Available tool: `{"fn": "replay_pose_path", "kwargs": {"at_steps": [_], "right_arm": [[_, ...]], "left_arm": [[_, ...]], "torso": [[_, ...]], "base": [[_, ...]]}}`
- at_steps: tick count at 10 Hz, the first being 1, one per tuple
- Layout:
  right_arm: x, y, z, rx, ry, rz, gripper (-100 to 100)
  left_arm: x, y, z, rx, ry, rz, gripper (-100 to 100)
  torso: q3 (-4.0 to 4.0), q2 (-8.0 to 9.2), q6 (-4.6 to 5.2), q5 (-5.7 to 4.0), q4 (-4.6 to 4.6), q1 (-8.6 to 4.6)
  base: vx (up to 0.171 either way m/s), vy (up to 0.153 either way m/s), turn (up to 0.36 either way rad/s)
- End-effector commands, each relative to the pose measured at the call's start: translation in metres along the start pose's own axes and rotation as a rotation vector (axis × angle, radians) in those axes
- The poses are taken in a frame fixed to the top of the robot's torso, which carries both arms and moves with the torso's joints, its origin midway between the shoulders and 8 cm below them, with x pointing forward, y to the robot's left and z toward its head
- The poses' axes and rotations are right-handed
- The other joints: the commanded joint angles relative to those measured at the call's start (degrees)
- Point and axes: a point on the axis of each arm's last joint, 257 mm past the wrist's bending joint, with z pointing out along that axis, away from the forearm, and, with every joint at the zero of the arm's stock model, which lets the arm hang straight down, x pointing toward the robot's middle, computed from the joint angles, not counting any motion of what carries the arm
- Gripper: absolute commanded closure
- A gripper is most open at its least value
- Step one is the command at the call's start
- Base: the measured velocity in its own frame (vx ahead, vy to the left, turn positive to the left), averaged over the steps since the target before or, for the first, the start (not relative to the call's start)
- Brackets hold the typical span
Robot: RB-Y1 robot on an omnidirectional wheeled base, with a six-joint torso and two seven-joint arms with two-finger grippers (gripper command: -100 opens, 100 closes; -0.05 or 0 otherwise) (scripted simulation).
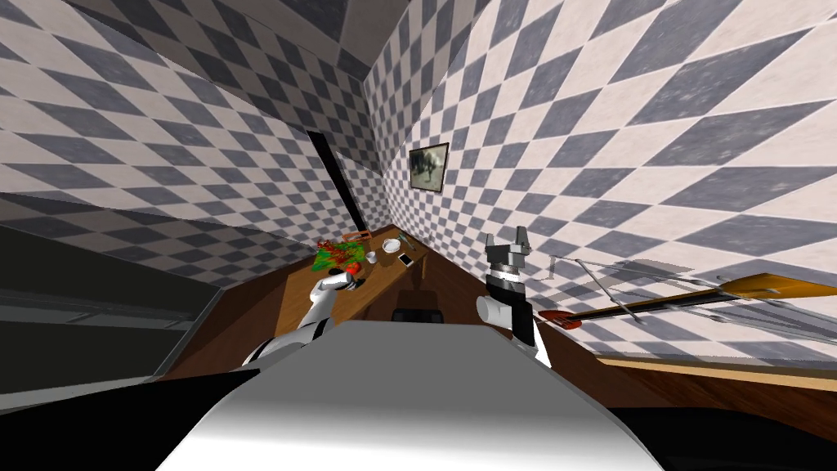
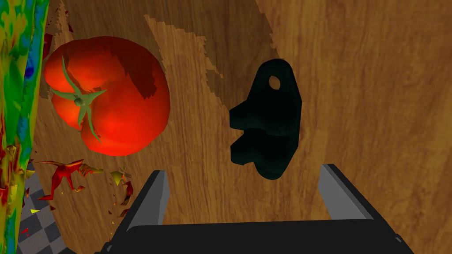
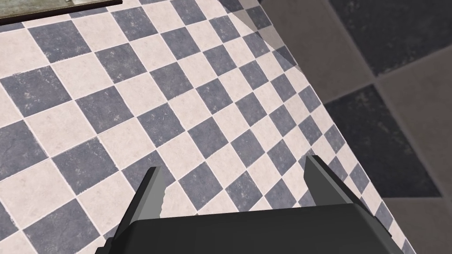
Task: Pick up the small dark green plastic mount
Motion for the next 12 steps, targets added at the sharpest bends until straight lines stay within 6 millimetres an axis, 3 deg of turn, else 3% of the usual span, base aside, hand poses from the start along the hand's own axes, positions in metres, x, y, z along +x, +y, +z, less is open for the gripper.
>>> {"fn": "replay_pose_path", "kwargs": {"at_steps": [1, 7, 8, 9, 10, 12], "right_arm": [[0.000, 0.000, 0.000, 0.000, 0.000, 0.000, 0], [0.000, 0.000, 0.000, 0.000, 0.000, 0.000, 0], [0.000, 0.000, 0.000, 0.000, 0.000, 0.000, 0], [0.000, 0.000, 0.000, 0.000, 0.000, 0.000, 0], [0.000, 0.000, 0.000, 0.000, 0.000, 0.000, 0], [0.000, 0.000, 0.000, 0.000, 0.000, 0.000, 0]], "left_arm": [[0.000, 0.009, 0.002, -0.047, -0.014, -0.021, -100], [0.010, 0.041, 0.003, -0.210, -0.057, -0.083, -100], [0.009, 0.036, 0.003, -0.190, -0.052, -0.077, -100], [0.009, 0.037, 0.003, -0.195, -0.053, -0.079, 0], [0.008, 0.040, 0.007, -0.193, -0.063, -0.102, -100], [0.006, 0.045, 0.012, -0.190, -0.077, -0.135, -100]], "torso": [[0.00, 0.00, 0.00, 0.00, 0.00, 0.00], [-0.02, -0.02, 0.00, 0.00, -0.01, 0.02], [-0.02, -0.04, 0.01, 0.00, -0.01, 0.01], [-0.03, -0.04, -0.01, -0.02, -0.01, -0.10], [-0.03, -0.04, 0.00, -0.04, -0.01, -0.18], [0.07, 0.12, 0.03, 0.00, 0.02, -0.01]], "base": [[-0.005, 0.050, -0.049], [-0.010, 0.064, -0.063], [0.000, 0.028, -0.014], [0.000, 0.005, 0.002], [-0.030, 0.039, -0.139], [-0.067, 0.078, -0.217]]}}
